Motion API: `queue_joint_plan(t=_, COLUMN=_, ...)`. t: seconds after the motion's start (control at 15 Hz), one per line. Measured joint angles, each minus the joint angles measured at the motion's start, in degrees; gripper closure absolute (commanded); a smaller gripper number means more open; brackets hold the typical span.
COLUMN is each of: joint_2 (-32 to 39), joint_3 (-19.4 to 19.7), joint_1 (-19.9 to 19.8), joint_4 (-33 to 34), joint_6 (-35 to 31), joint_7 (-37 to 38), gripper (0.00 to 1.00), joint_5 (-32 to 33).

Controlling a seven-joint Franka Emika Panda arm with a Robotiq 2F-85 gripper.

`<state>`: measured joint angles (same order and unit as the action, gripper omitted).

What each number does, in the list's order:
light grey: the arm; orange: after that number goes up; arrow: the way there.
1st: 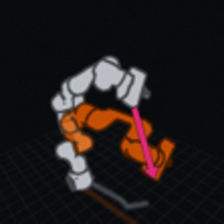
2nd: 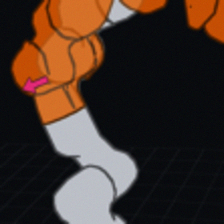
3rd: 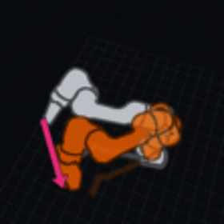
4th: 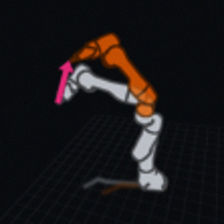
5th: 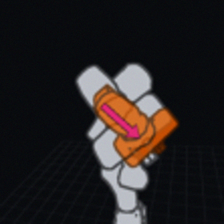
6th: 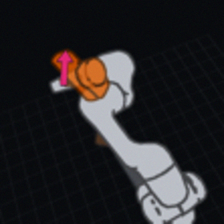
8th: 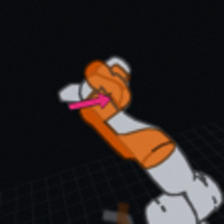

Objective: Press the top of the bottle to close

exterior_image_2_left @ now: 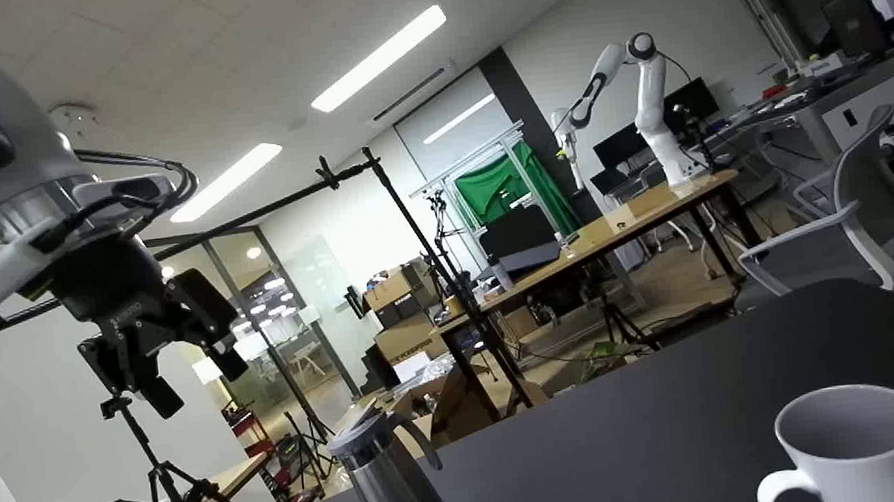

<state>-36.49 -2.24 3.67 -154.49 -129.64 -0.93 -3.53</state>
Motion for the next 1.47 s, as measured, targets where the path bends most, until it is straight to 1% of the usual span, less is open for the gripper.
queue_joint_plan(t=0.6, joint_2=0.0, joint_3=0.0, joint_1=0.0, joint_4=0.0, joint_6=0.0, joint_7=0.0, gripper=0.00, joint_5=0.0)
queue_joint_plan(t=0.67, joint_2=0.1, joint_3=0.0, joint_1=0.0, joint_4=0.0, joint_6=0.1, joint_7=-0.1, gripper=0.25, joint_5=0.2)
queue_joint_plan(t=0.73, joint_2=0.2, joint_3=0.0, joint_1=0.0, joint_4=0.0, joint_6=0.1, joint_7=-0.3, gripper=0.26, joint_5=0.3)
queue_joint_plan(t=0.93, joint_2=1.5, joint_3=-0.1, joint_1=-0.1, joint_4=0.5, joint_6=-1.3, joint_7=-0.5, gripper=0.47, joint_5=0.7)
queue_joint_plan(t=1.07, joint_2=3.5, joint_3=-0.1, joint_1=-0.1, joint_4=1.7, joint_6=-2.7, joint_7=-0.6, gripper=0.62, joint_5=1.0)
queue_joint_plan(t=1.33, joint_2=10.9, joint_3=0.0, joint_1=-0.1, joint_4=7.0, joint_6=-4.8, joint_7=-1.8, gripper=0.89, joint_5=1.1)
queue_joint_plan(t=1.4, joint_2=13.3, joint_3=0.0, joint_1=-0.1, joint_4=8.9, joint_6=-4.8, joint_7=-2.4, gripper=0.95, joint_5=1.2)
queue_joint_plan(t=1.47, joint_2=15.9, joint_3=0.1, joint_1=-0.1, joint_4=10.8, joint_6=-4.8, joint_7=-2.9, gripper=0.99, joint_5=1.2)
